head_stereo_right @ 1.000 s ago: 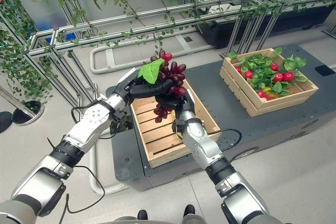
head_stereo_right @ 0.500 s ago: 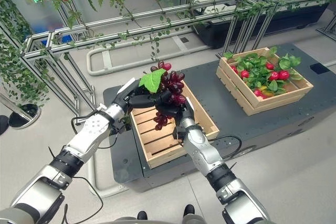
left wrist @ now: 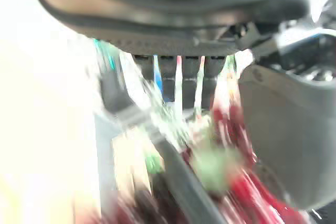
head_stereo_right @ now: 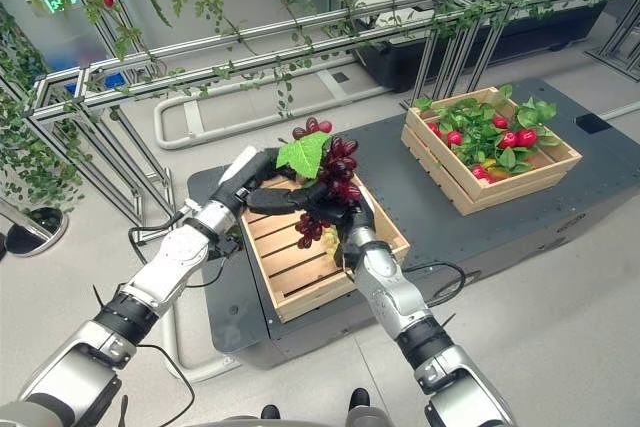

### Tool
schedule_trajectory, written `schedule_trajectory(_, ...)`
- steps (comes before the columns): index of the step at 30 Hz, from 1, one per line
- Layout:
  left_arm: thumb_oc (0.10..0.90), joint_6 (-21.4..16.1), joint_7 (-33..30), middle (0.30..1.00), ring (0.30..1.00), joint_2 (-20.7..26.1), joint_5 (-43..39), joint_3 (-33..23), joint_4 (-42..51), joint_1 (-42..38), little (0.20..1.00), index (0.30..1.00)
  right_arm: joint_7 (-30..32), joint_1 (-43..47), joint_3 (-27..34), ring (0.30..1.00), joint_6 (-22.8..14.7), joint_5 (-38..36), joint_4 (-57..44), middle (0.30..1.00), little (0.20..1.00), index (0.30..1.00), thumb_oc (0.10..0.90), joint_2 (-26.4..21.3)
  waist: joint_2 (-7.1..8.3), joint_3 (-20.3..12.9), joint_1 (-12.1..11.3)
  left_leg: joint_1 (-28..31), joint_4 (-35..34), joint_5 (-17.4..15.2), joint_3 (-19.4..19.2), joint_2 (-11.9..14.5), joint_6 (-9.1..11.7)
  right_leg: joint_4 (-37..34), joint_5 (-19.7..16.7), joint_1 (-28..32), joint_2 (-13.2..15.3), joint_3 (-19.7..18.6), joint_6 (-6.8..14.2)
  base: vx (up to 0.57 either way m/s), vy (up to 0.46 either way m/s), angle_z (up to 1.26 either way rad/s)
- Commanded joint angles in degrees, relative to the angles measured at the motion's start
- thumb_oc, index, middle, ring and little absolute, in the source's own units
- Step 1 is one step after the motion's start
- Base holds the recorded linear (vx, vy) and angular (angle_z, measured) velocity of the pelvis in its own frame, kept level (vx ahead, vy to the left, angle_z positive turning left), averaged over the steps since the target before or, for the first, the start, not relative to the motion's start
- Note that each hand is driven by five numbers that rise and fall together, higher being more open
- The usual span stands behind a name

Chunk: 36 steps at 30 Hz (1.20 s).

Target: Pick up the fruits from the basket on one side to the basket on the other side

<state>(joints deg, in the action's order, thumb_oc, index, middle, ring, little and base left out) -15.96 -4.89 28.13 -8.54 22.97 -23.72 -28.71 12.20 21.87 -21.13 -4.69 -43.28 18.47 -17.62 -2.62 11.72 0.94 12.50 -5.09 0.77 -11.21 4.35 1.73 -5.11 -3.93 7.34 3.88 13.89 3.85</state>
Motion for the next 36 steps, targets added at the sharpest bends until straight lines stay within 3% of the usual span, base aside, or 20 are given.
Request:
schedule_trajectory(1,0.800,-6.8,-12.5,0.900,0.900,10.0,3.5,-10.2,-6.4,-0.5,0.900,0.900,-0.2,0.8,8.3,0.300,-11.6,-1.8,0.6,0.300,0.300,0.300,0.400,-3.4,1.76,-8.3,-0.4,-1.3,0.1,-5.3,-0.5,-0.3,0.8,0.1,6.0,1.9,2.3,-0.4,0.9,0.00,-0.006,-0.09)
schedule_trajectory(9,0.800,-10.9,-19.6,0.900,0.900,10.2,9.3,-11.0,-4.6,0.3,0.900,0.900,-0.7,-0.6,8.6,0.300,-11.4,-1.3,0.5,0.300,0.300,0.300,0.400,-2.8,2.01,-8.4,-0.4,-1.3,0.1,-5.4,-0.5,-0.3,0.8,0.1,5.9,1.9,2.3,-0.4,1.0,0.00,-0.001,-0.01)
schedule_trajectory(13,0.800,-10.7,-19.2,0.900,0.900,9.6,8.0,-10.9,-4.1,0.8,0.900,0.900,-0.5,-0.9,8.5,0.300,-11.6,-1.0,0.5,0.300,0.300,0.300,0.400,-2.4,2.09,-8.4,-0.4,-1.3,0.1,-5.4,-0.5,-0.3,0.8,0.1,5.9,1.9,2.3,-0.4,1.0,0.00,0.000,0.00)
schedule_trajectory(18,0.800,-10.7,-14.0,0.900,0.900,8.1,2.4,-11.6,-3.3,2.8,0.900,0.900,0.1,-1.8,9.5,0.300,-12.3,0.5,0.6,0.300,0.300,0.300,0.400,-2.2,2.20,-8.4,-0.4,-1.2,0.1,-5.4,-0.5,-0.4,0.7,0.1,5.9,2.0,2.3,-0.5,1.1,0.00,0.000,0.00)
schedule_trajectory(25,0.800,-12.8,-7.0,0.900,0.900,2.1,-7.7,-14.3,1.5,10.3,0.900,0.900,0.4,-8.1,12.0,0.300,-14.6,7.5,-1.4,0.300,0.300,0.300,0.400,-1.7,2.57,-7.8,0.1,-0.9,0.1,-5.6,-1.1,-0.1,0.4,0.1,5.9,2.1,2.0,-0.9,0.9,0.01,-0.030,-0.01)
schedule_trajectory(32,0.800,-13.6,-8.3,0.900,0.900,-6.6,-12.4,-17.3,6.2,22.0,0.900,0.900,-0.4,-17.0,14.5,0.300,-18.3,11.7,-5.6,0.300,0.300,0.300,0.400,1.1,3.93,-6.5,0.7,-0.4,0.1,-5.4,-0.6,0.4,-0.1,0.1,6.4,2.8,0.4,-2.8,-0.4,0.00,-0.106,-0.06)
schedule_trajectory(34,0.800,-12.4,-8.2,0.900,0.900,-8.1,-14.8,-17.4,6.4,24.0,0.900,0.900,-0.8,-17.5,15.2,0.300,-18.5,10.1,-5.7,0.300,0.300,0.300,0.400,1.0,4.47,-6.0,0.1,0.1,0.2,-5.3,2.2,-0.7,-0.4,0.1,6.5,2.6,-0.3,-5.1,-0.6,-0.05,-0.016,-0.32)
schedule_trajectory(35,0.800,-12.4,-9.3,0.900,0.900,-8.9,-15.8,-17.6,6.5,25.3,0.900,0.900,-1.3,-17.2,15.3,0.300,-19.0,9.9,-5.5,0.300,0.300,0.300,0.400,0.9,4.93,-5.5,-0.7,-1.2,4.1,-7.8,6.4,-2.4,-0.8,0.1,6.4,2.0,-0.4,-8.1,-0.7,-0.10,0.070,-0.57)
schedule_trajectory(36,0.800,-12.7,-10.3,0.900,0.900,-9.4,-17.0,-18.1,6.9,26.9,0.900,0.900,-2.0,-16.6,15.1,0.300,-19.2,9.4,-5.4,0.300,0.300,0.300,0.400,0.5,4.63,-5.4,-2.1,-2.7,4.1,-8.1,13.3,-4.9,-1.7,0.1,6.0,1.4,-1.0,-11.4,-0.8,-0.13,0.098,-0.59)
